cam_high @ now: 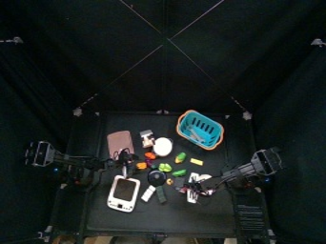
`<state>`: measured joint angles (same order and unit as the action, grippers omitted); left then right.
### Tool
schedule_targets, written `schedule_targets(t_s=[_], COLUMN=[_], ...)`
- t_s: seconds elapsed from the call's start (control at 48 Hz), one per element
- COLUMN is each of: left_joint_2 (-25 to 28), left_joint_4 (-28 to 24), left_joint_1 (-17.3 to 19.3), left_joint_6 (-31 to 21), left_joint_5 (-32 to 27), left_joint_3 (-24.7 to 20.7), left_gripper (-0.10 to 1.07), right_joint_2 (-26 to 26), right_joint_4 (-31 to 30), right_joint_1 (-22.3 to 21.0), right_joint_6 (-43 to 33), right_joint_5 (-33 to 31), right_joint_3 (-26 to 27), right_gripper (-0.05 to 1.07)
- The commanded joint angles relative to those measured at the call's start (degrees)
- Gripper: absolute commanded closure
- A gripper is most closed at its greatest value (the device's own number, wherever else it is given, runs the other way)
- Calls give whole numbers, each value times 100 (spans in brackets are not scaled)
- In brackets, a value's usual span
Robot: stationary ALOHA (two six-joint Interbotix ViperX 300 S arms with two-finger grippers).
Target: Remove salmon from rice
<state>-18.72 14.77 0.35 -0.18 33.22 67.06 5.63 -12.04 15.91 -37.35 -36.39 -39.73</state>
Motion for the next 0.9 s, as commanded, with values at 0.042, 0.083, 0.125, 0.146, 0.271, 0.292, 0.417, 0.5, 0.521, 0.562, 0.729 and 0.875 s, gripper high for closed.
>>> schedule_targets(t_s=[0.042,0.083,0.125,0.146,0.271,0.292,0.417,0.5,0.521,0.562,0.729,0.875], left_joint_2=[0,0,0,0,26,53,281,527,580,694,1099,1485], left_joint_4=[-26,-53,-97,-105,-492,-571,-1072,-1239,-1266,-1283,-1310,-1318], left_joint_1=[-9,-26,-53,-62,-105,-114,-185,-185,-185,-185,-167,-158], left_joint_6=[9,26,35,35,35,44,35,26,26,26,35,35], left_joint_5=[35,35,35,35,53,53,53,44,44,44,44,26], left_joint_3=[-62,-70,-88,-97,-220,-255,-510,-729,-773,-861,-1239,-1573], left_gripper=[0,0,0,0,0,0,0,0,0,0,-1,-1], right_joint_2=[193,220,246,264,396,431,536,536,536,536,413,334], right_joint_4=[-202,-325,-448,-483,-976,-1116,-1582,-1828,-1872,-1916,-1995,-2101], right_joint_1=[-123,-167,-211,-220,-404,-457,-633,-782,-817,-870,-1055,-1099], right_joint_6=[-9,-9,-9,-9,0,0,0,0,0,0,0,18], right_joint_5=[97,149,229,246,668,782,1292,1608,1679,1784,2048,2180], right_joint_3=[123,141,158,158,193,193,167,158,158,158,158,176], right_gripper=[46,46,46,46,46,46,46,46,46,46,46,46])
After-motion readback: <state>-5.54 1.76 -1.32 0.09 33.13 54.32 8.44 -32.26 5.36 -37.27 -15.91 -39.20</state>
